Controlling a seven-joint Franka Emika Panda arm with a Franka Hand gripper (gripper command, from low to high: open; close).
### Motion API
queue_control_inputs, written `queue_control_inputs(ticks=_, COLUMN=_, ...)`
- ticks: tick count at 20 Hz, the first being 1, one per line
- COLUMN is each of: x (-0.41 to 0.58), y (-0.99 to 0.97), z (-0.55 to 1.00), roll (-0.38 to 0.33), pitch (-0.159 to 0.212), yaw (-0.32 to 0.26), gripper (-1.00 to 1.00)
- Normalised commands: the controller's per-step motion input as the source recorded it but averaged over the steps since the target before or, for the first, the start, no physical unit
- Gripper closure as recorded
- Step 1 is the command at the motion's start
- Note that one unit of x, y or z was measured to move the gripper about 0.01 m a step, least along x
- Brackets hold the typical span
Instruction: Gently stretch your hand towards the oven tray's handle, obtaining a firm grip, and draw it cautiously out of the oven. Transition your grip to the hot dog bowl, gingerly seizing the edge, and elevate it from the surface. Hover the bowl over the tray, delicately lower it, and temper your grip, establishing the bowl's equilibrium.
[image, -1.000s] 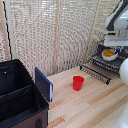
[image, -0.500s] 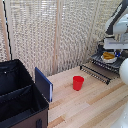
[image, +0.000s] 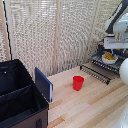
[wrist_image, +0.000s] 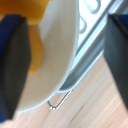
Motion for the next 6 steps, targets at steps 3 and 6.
queue_control_inputs(ticks=3, x=0.330, y=0.00, z=0.79, roll=-0.047, pitch=-0.001, yaw=-0.150, gripper=-1.00)
queue_control_inputs(ticks=6, x=0.396, y=0.06, z=0.82, roll=-0.041, pitch=-0.003, yaw=-0.179, gripper=-1.00)
